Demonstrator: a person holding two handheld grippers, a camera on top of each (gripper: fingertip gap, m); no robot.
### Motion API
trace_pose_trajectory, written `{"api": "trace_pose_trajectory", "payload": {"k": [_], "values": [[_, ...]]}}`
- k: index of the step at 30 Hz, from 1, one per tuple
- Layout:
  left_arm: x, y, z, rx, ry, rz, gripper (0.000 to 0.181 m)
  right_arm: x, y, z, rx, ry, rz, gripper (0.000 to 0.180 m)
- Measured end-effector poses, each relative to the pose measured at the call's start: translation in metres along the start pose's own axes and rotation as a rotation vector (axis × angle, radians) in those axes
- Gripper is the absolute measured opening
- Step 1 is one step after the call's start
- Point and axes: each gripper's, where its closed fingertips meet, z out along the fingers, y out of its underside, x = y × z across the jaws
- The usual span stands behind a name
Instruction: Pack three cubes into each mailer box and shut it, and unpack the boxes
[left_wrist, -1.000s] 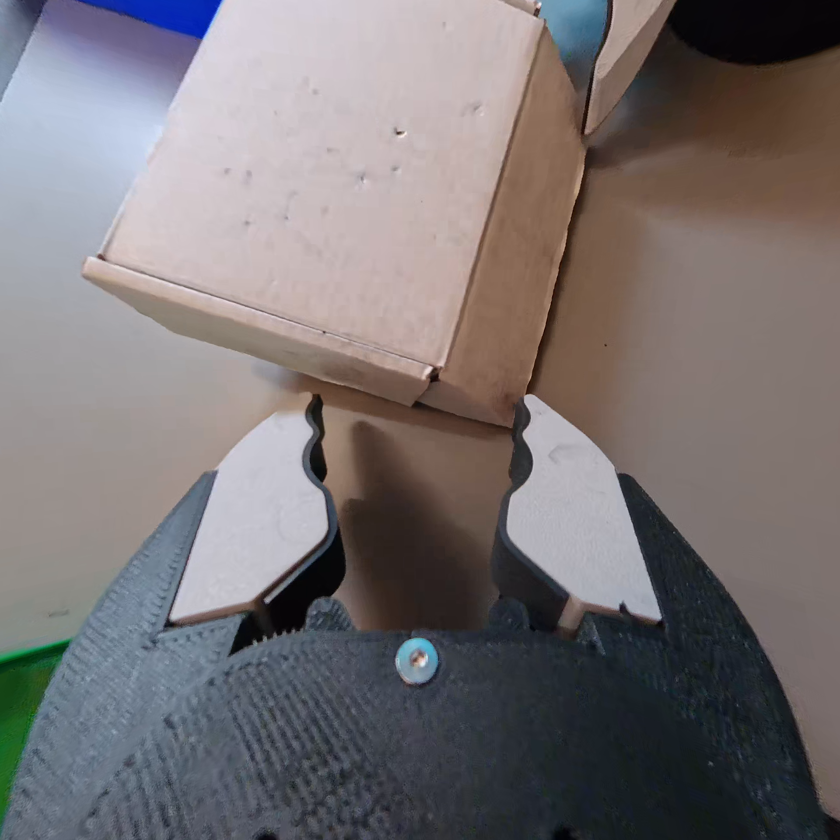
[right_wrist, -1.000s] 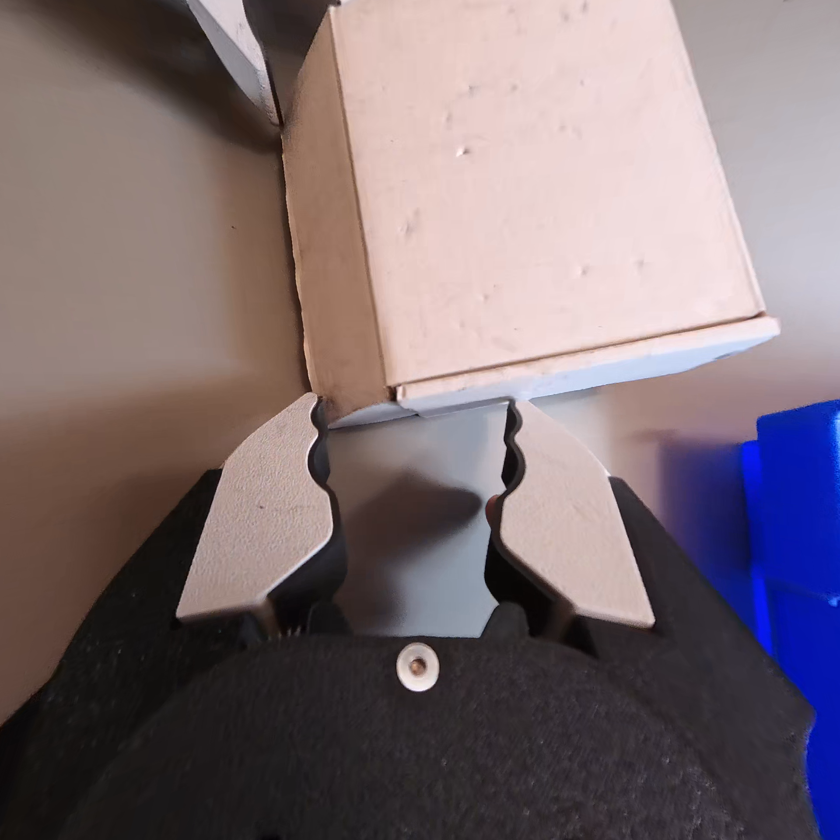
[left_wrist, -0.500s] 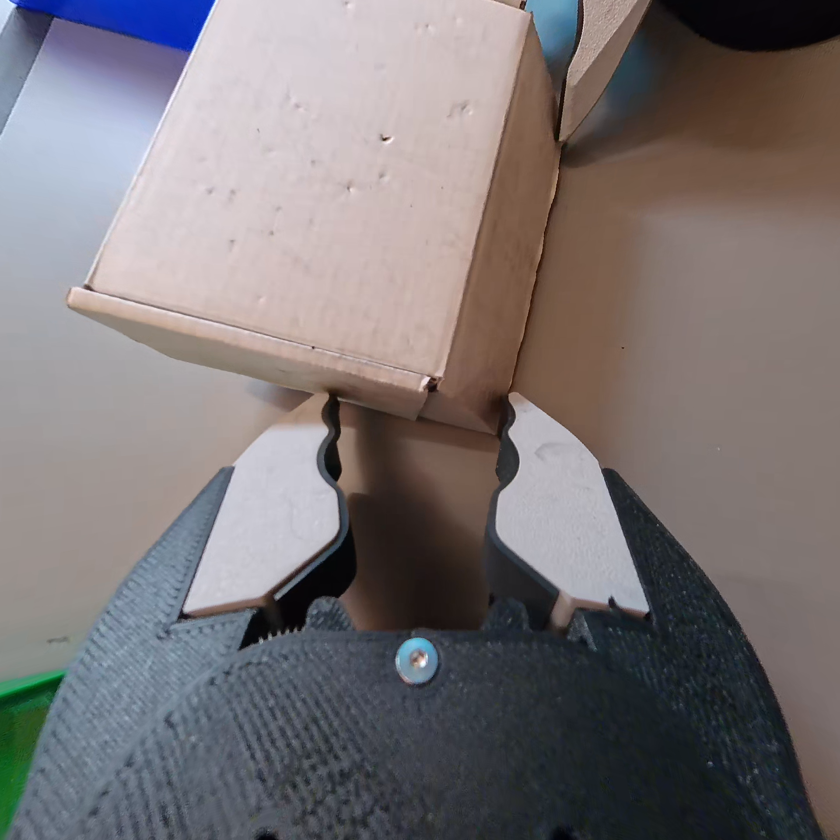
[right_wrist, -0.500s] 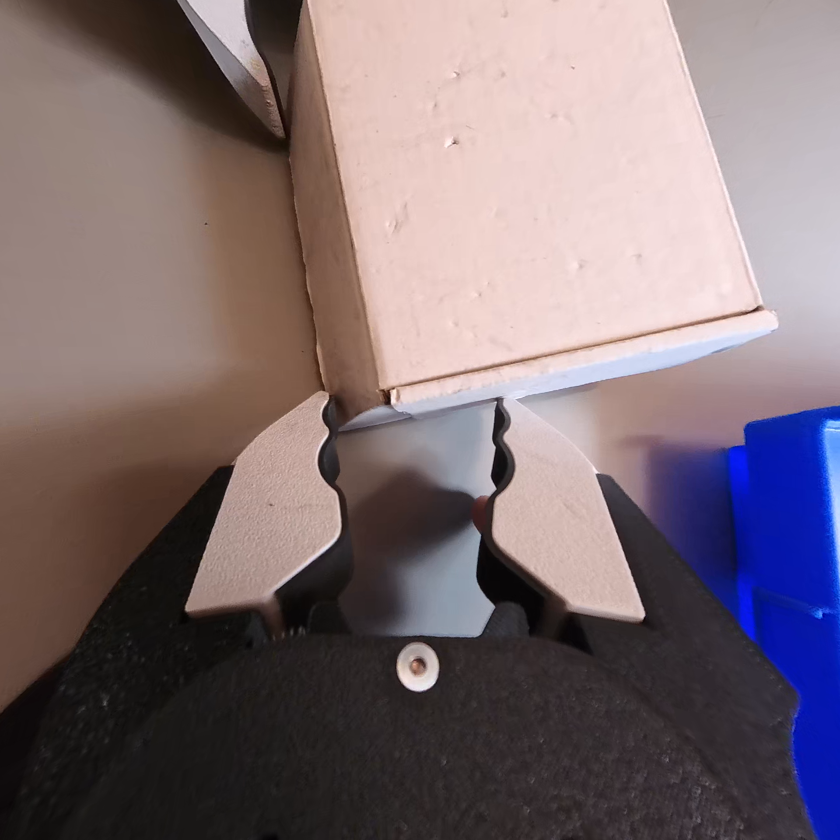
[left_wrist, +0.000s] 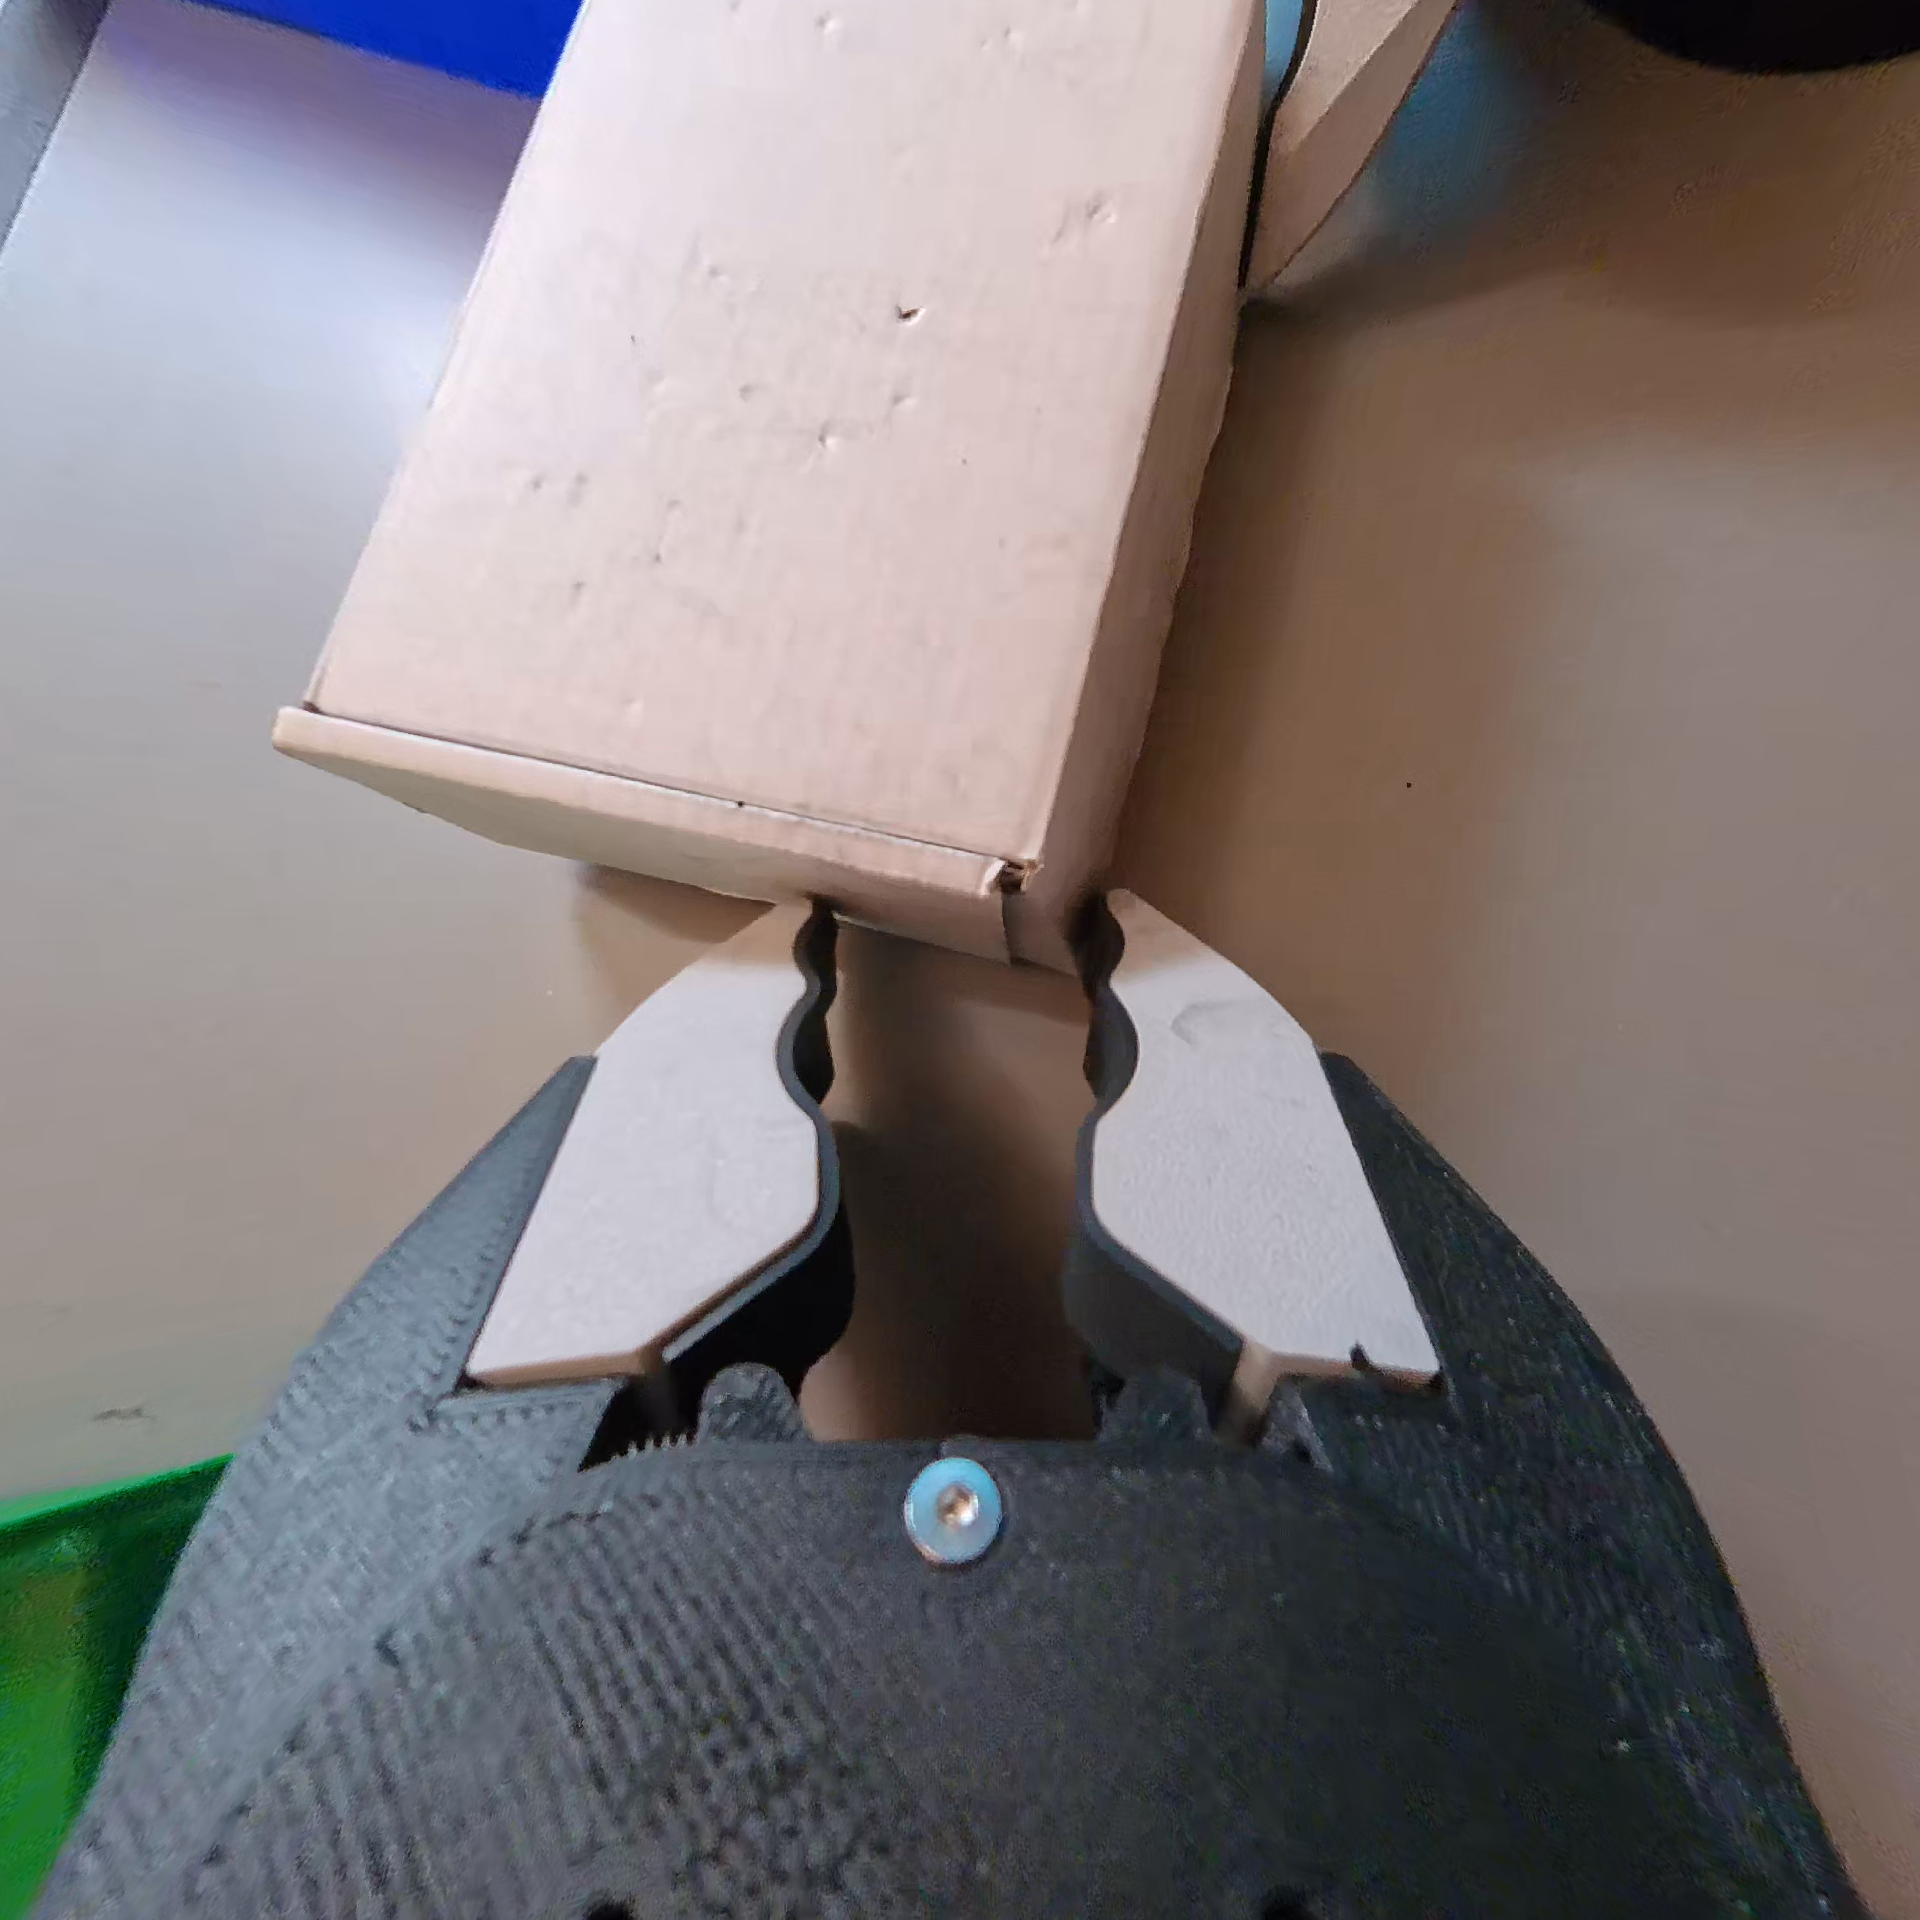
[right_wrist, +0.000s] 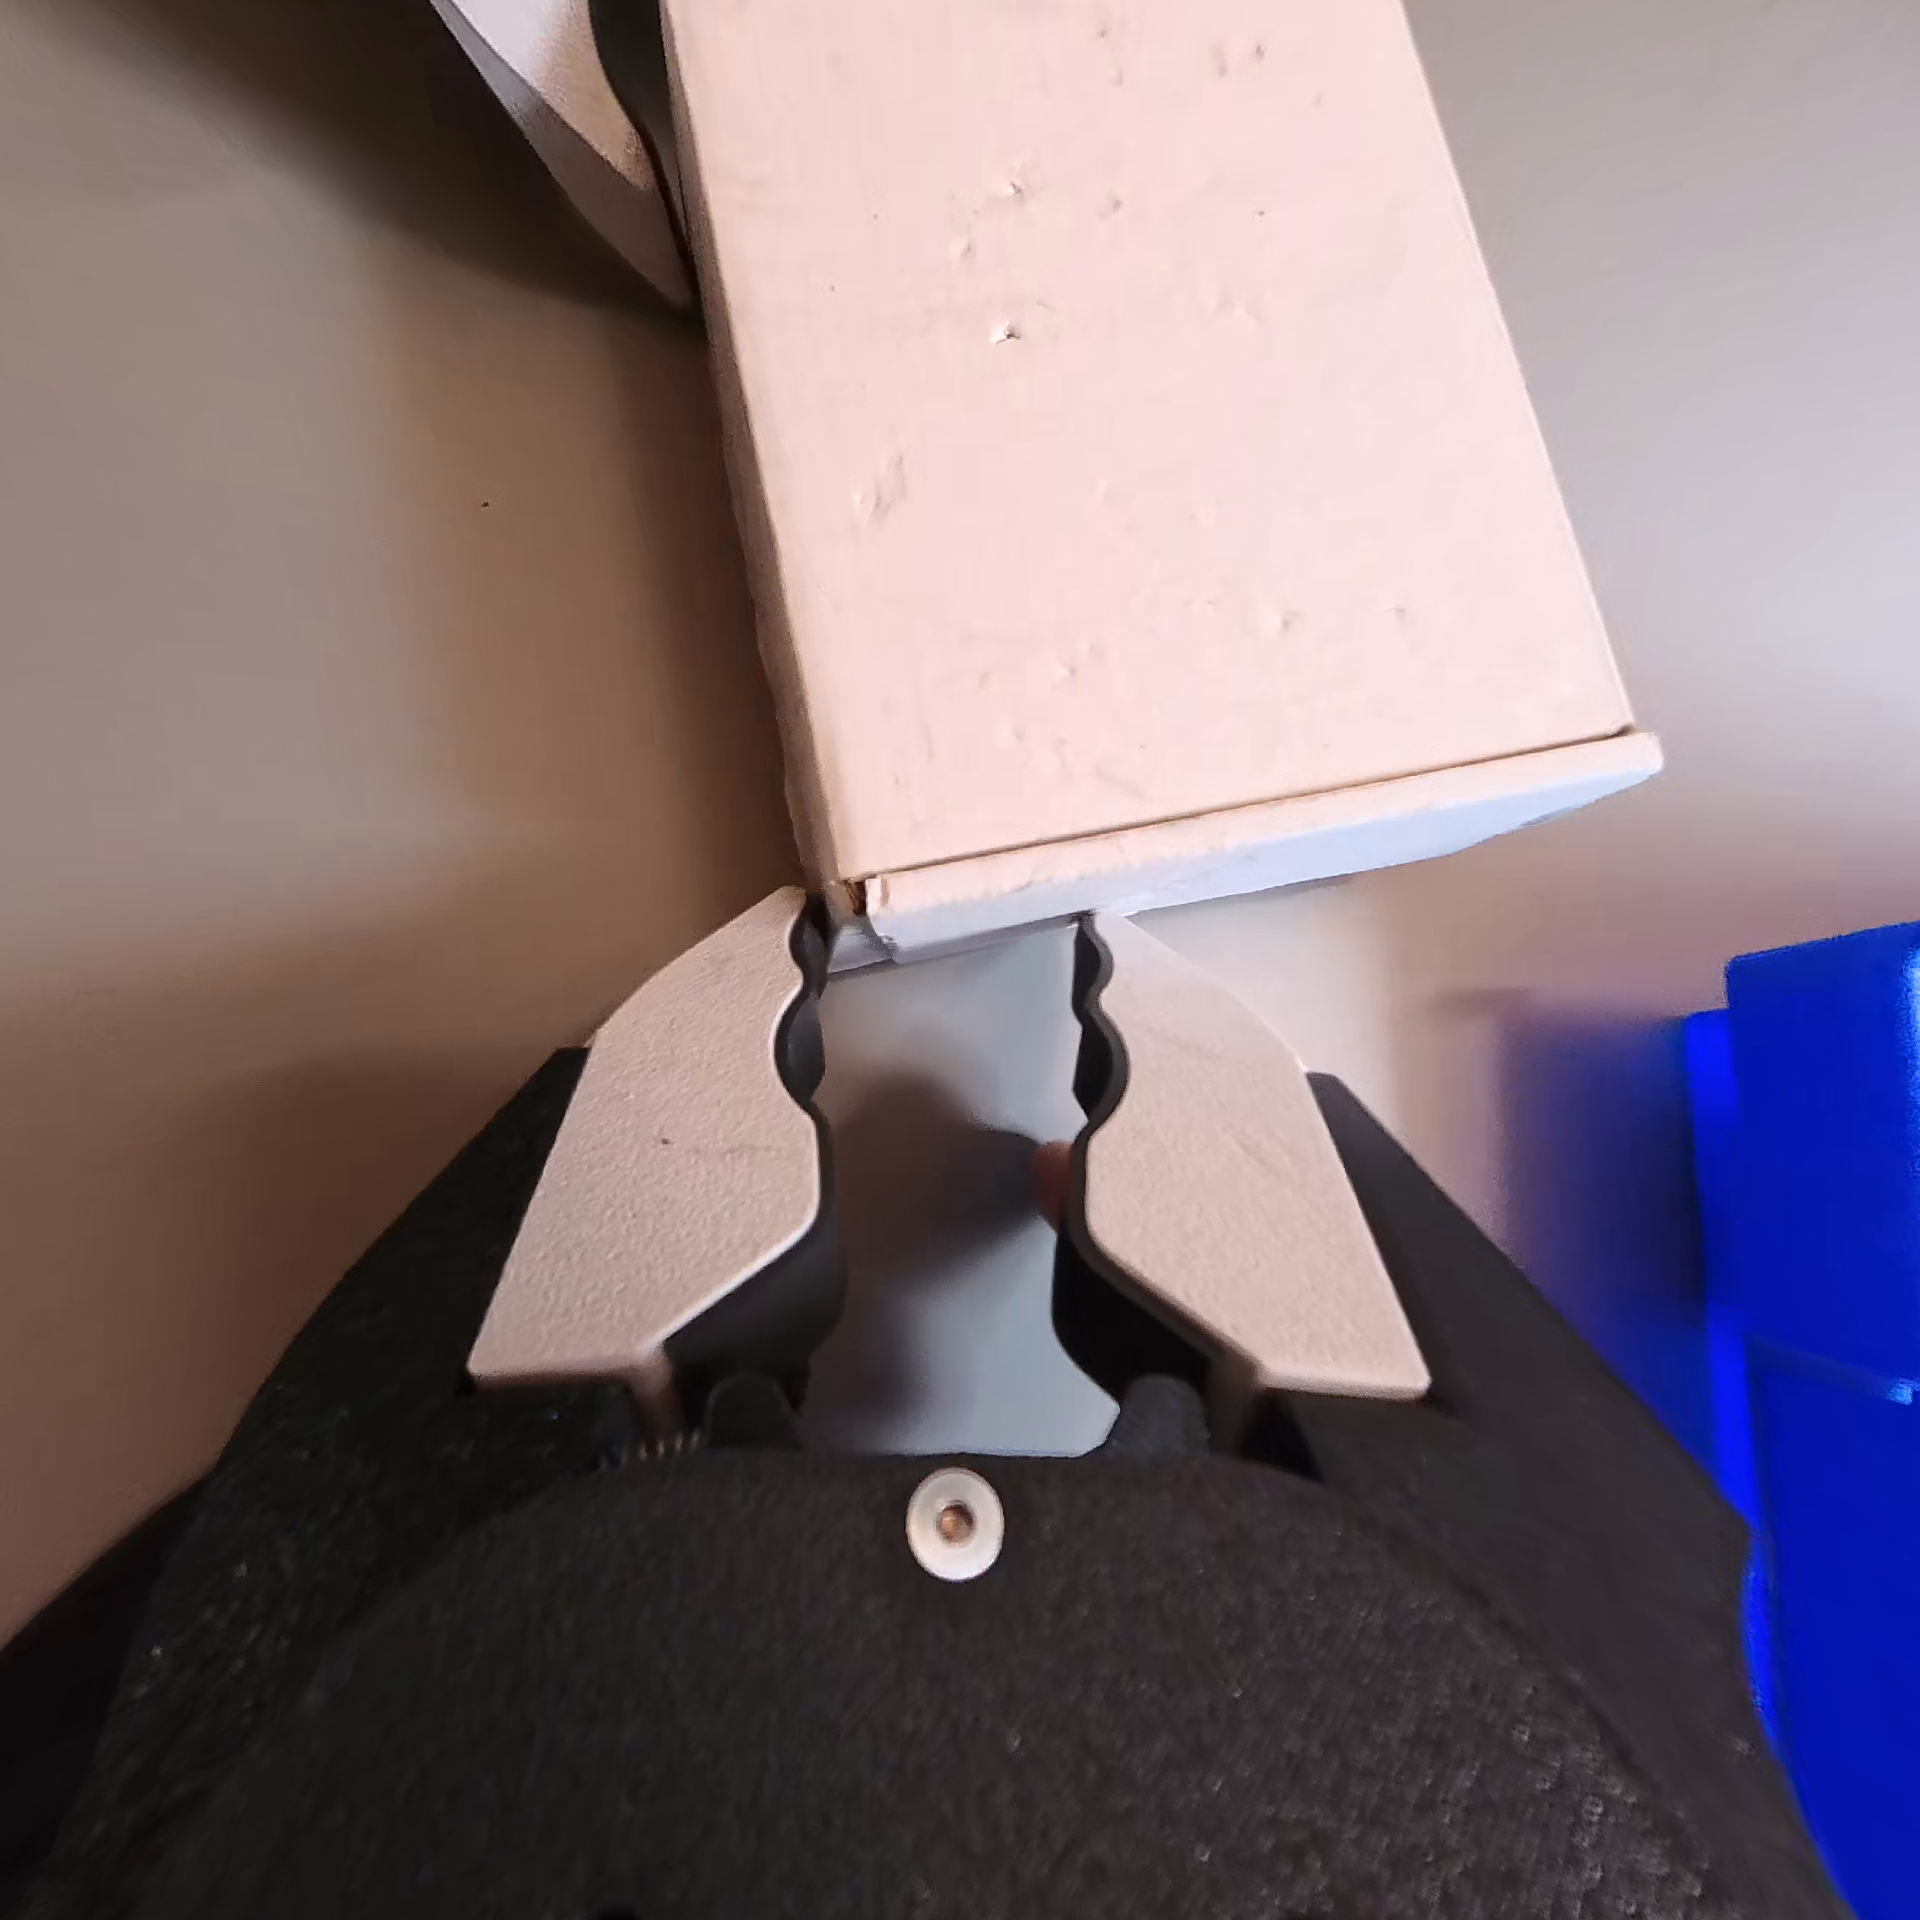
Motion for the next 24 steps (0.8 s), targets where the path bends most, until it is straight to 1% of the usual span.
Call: {"api": "trace_pose_trajectory", "payload": {"k": [5,14,20,21,22,24], "values": [[-0.002,0.000,0.001,-0.027,-0.046,0.035,0.037,0.000,0.001,0.001,-0.026,0.011,-0.037,0.040],[-0.001,0.001,0.000,-0.037,-0.034,0.028,0.035,0.002,0.002,0.002,-0.035,-0.018,-0.041,0.036],[-0.005,0.003,0.000,-0.024,-0.047,-0.060,0.037,0.006,0.001,0.000,-0.011,0.015,0.018,0.037],[-0.007,0.002,-0.001,-0.013,-0.065,-0.073,0.048,0.005,-0.001,-0.003,-0.012,0.013,0.009,0.045],[-0.009,0.002,-0.003,-0.006,-0.081,-0.086,0.061,0.002,-0.001,-0.007,-0.029,0.003,0.013,0.063],[-0.011,-0.004,-0.011,0.030,-0.119,-0.095,0.069,0.007,-0.006,-0.018,-0.052,0.037,0.000,0.078]]}}
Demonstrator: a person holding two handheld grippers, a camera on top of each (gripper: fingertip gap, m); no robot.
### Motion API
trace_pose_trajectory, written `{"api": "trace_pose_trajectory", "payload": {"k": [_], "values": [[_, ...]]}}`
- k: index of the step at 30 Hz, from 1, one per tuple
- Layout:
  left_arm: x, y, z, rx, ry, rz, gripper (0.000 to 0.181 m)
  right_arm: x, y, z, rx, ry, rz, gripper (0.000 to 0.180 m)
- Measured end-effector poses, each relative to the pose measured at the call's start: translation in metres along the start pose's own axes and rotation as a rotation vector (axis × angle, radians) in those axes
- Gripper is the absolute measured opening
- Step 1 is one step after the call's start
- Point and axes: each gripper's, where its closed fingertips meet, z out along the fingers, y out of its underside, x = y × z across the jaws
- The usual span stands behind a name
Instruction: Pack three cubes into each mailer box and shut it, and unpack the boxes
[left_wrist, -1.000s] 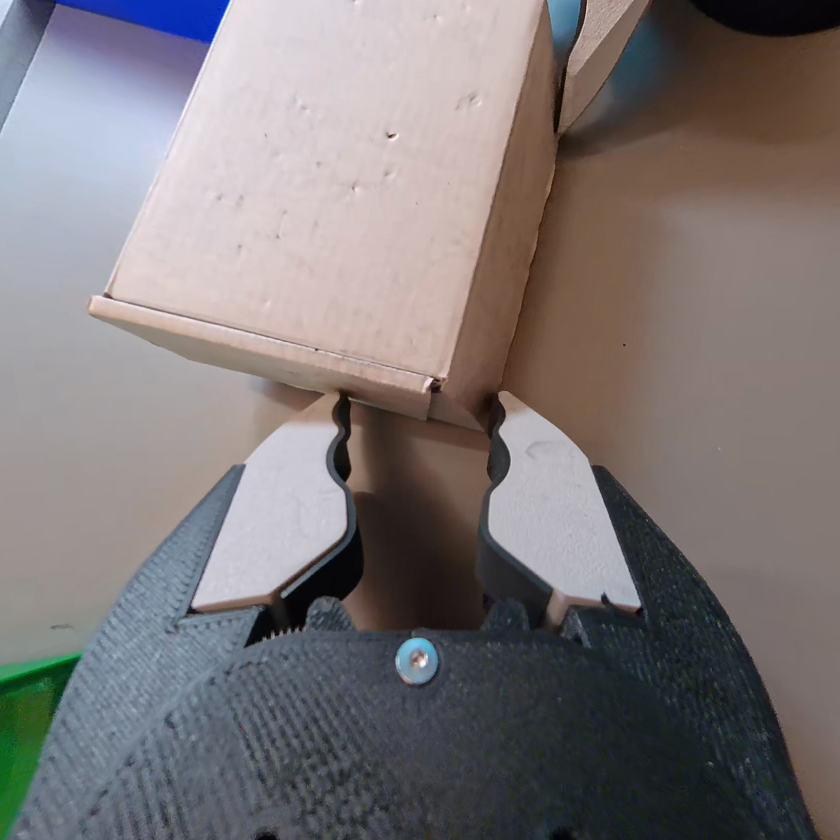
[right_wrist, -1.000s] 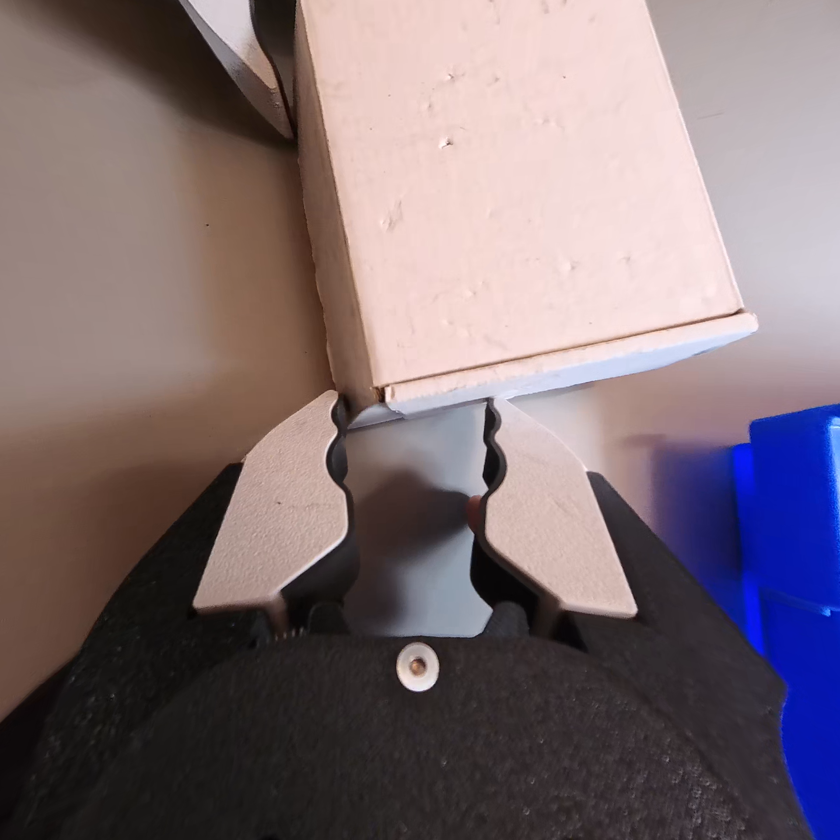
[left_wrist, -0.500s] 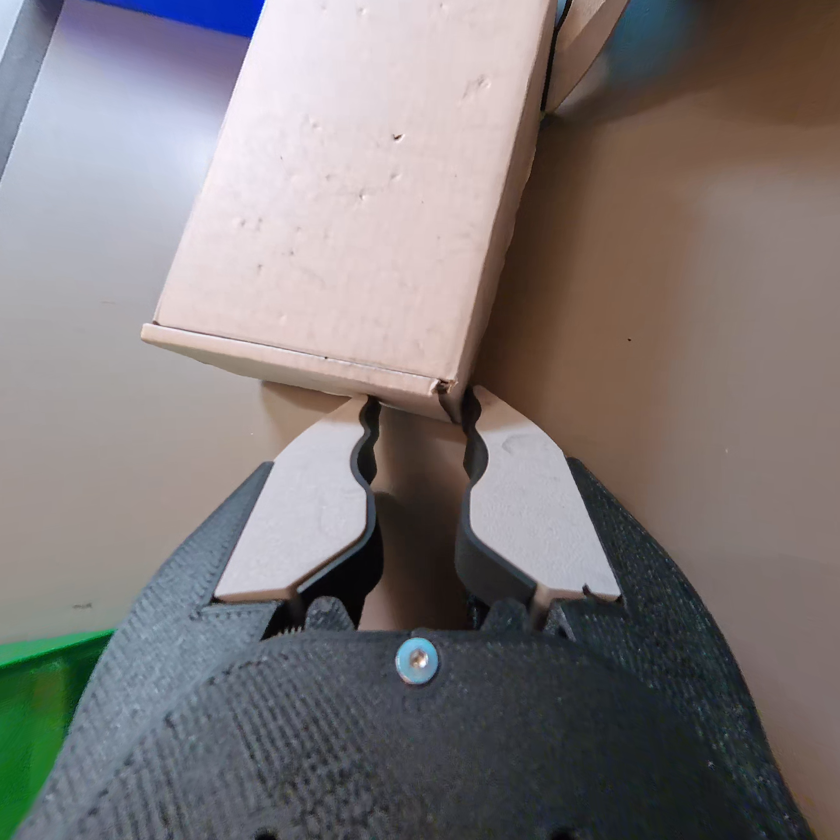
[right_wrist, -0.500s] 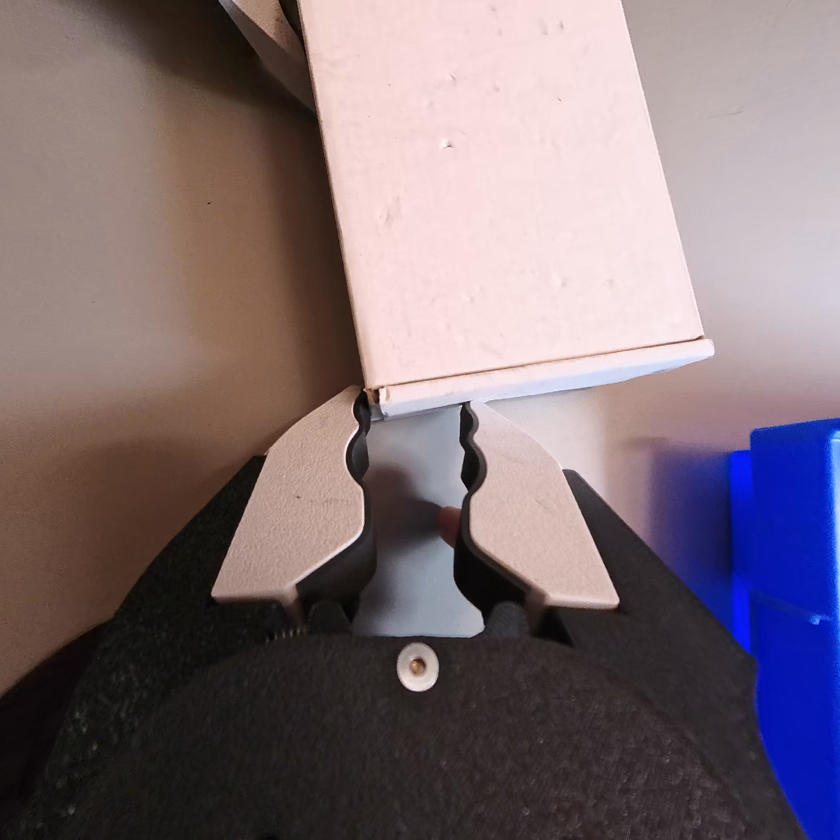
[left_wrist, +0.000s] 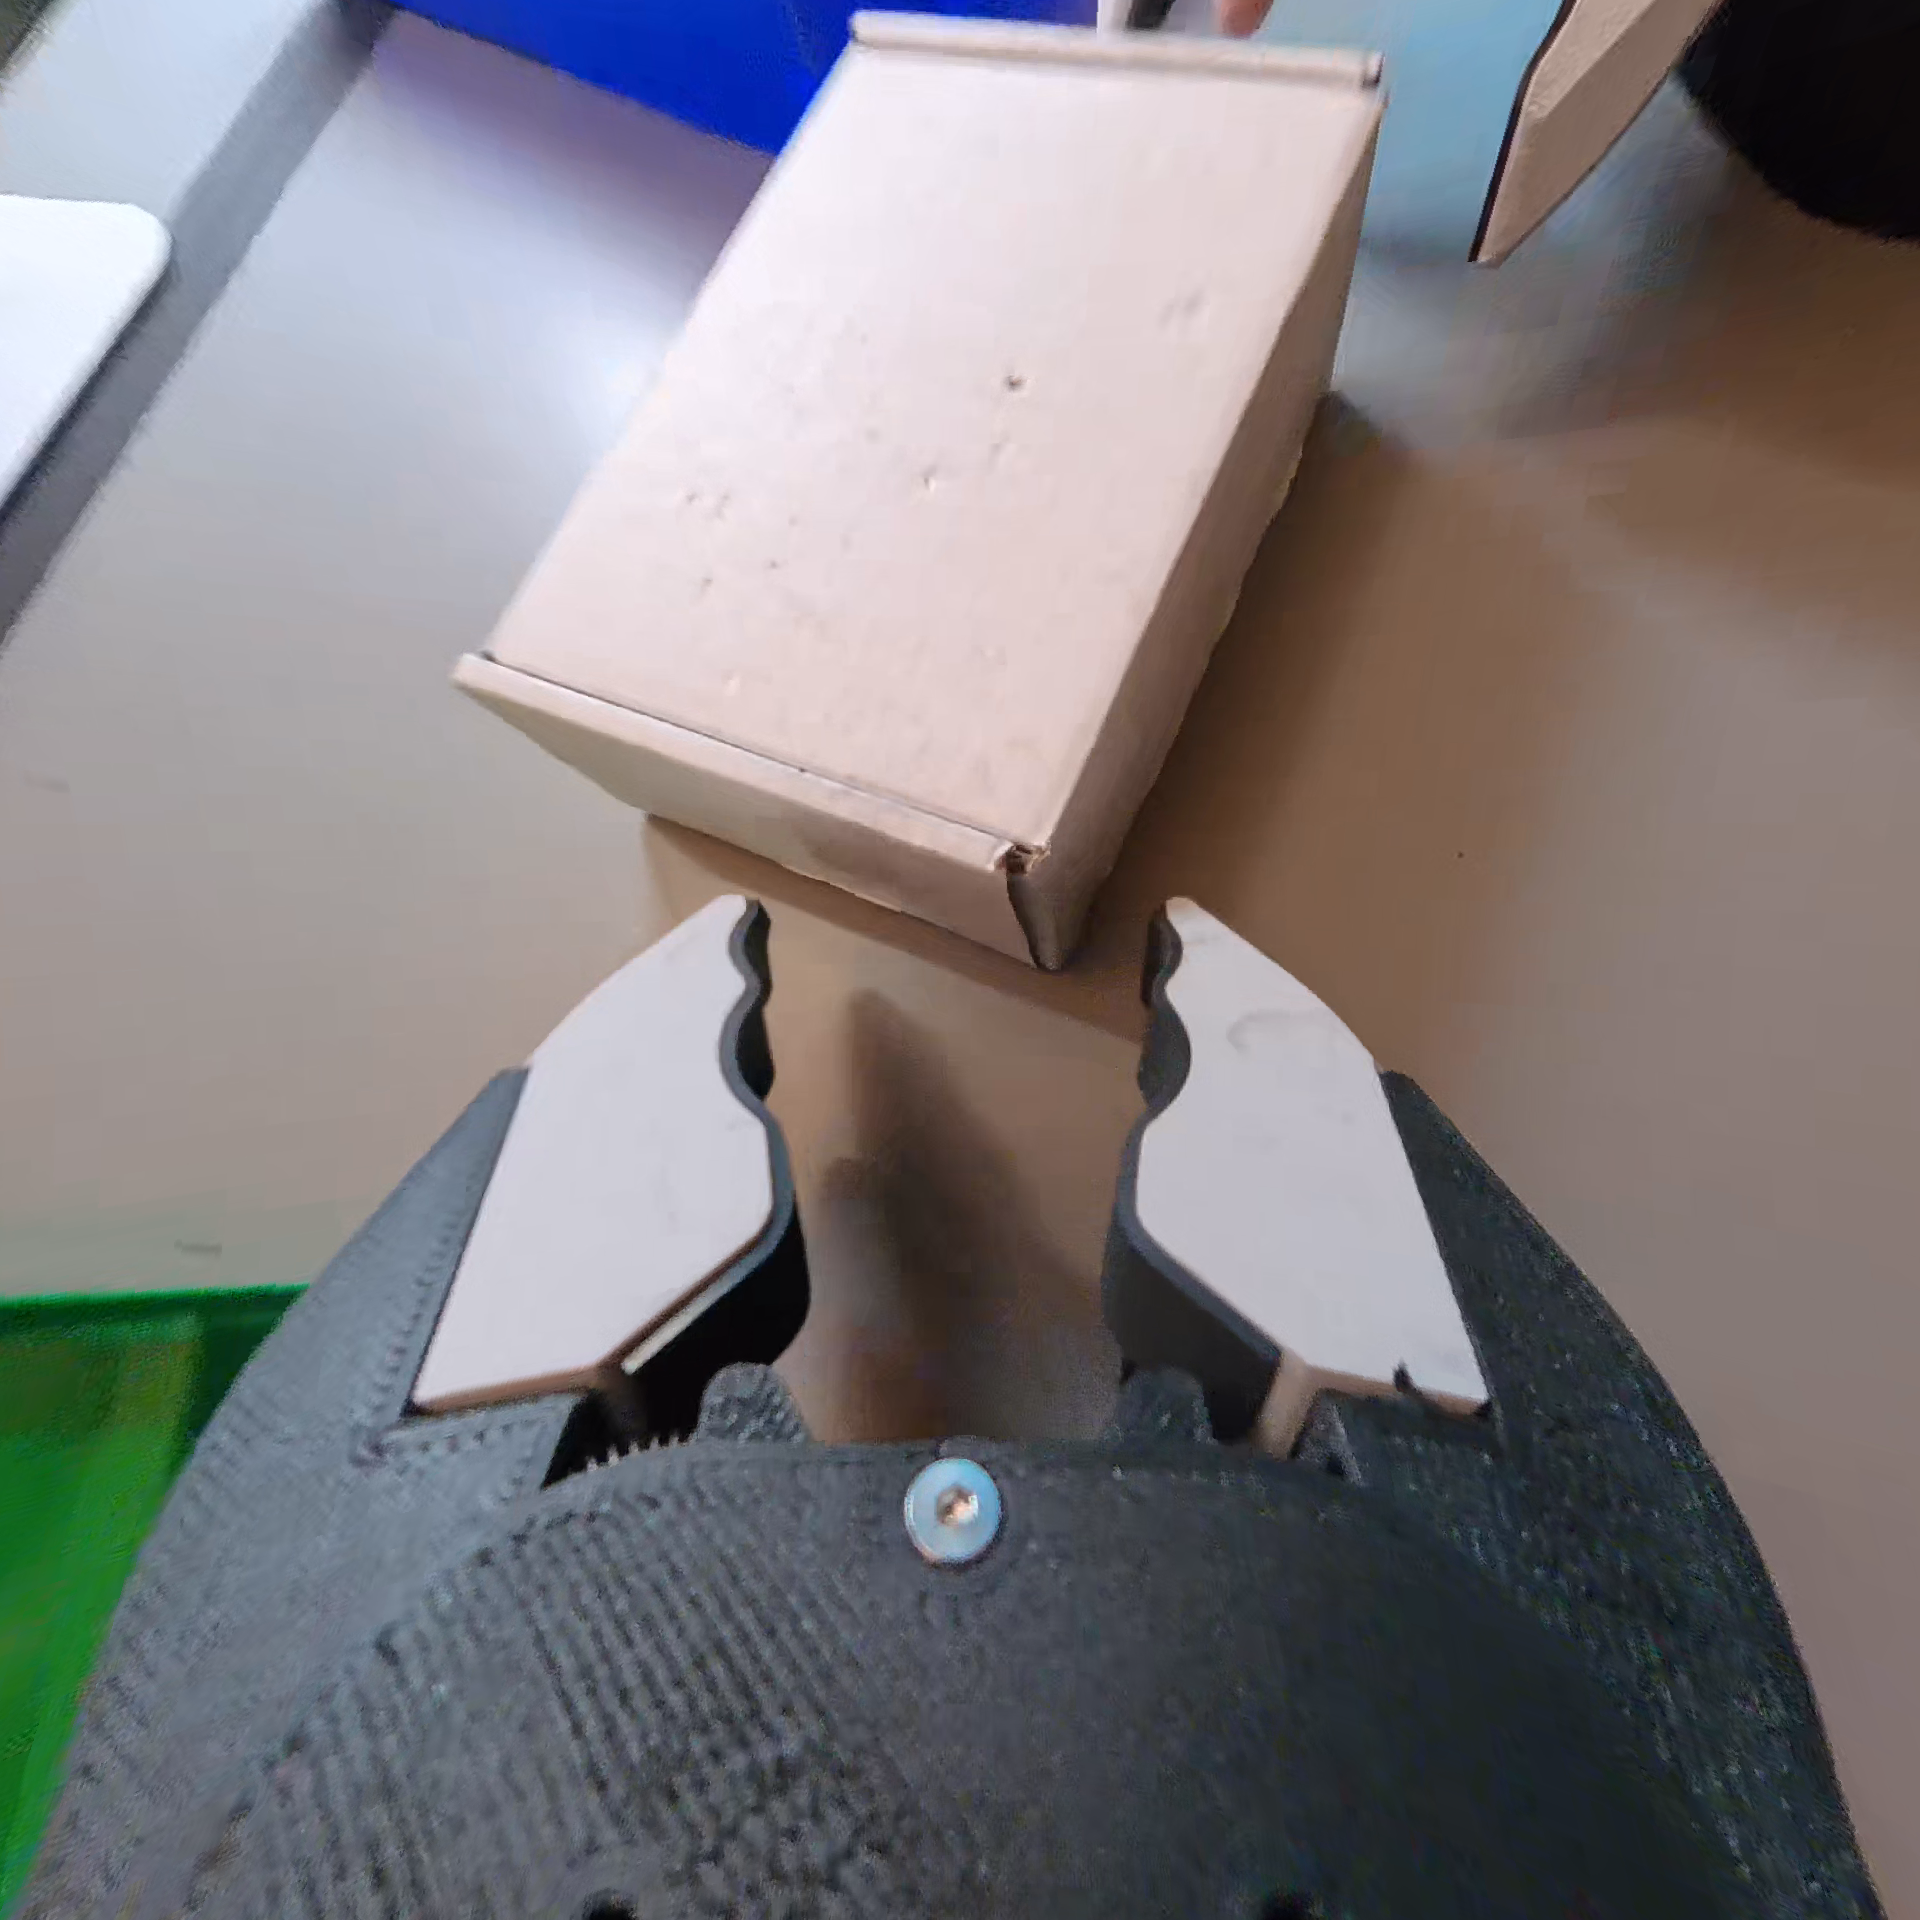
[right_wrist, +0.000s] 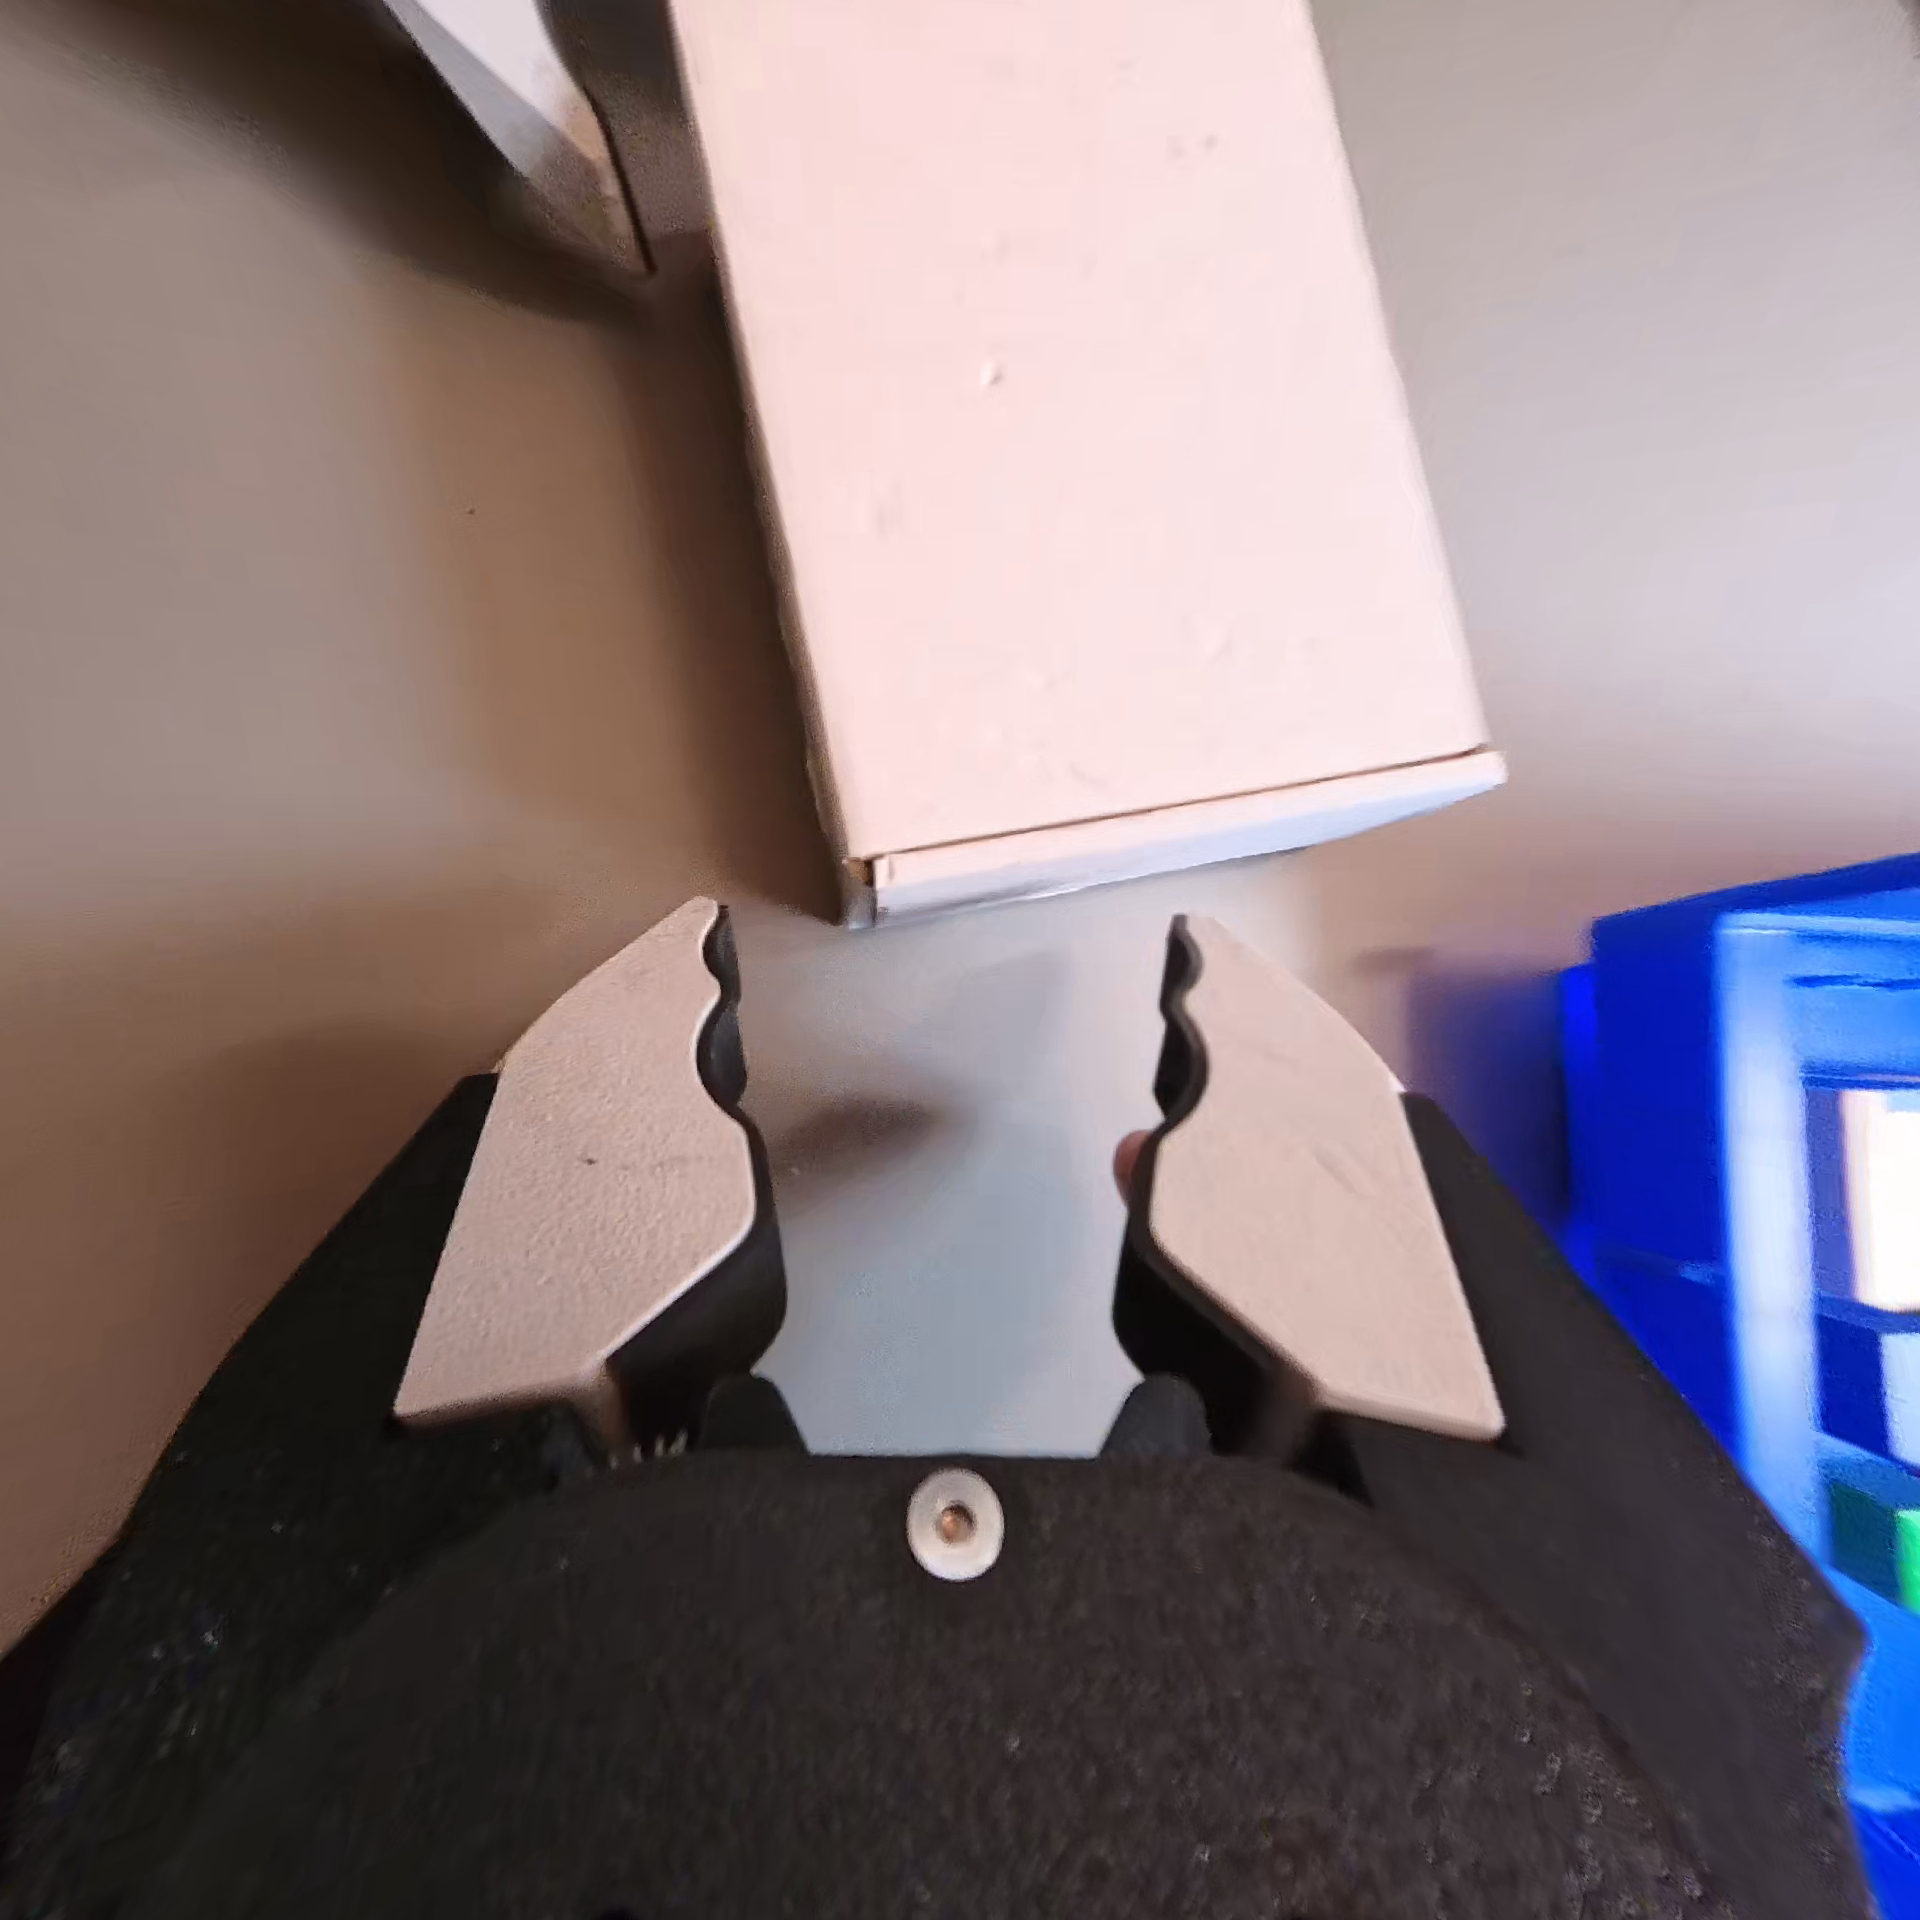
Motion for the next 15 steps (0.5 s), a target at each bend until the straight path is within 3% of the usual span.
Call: {"api": "trace_pose_trajectory", "payload": {"k": [6,11,15], "values": [[0.000,-0.026,-0.029,0.167,-0.081,-0.070,0.074,0.010,-0.042,-0.027,-0.041,0.100,-0.102,0.095],[0.004,-0.033,-0.044,0.242,-0.138,-0.107,0.075,0.009,-0.065,-0.003,-0.146,0.073,-0.182,0.098],[0.013,-0.027,-0.047,0.244,-0.128,-0.116,0.077,0.011,-0.068,0.024,-0.249,0.006,-0.221,0.113]]}}
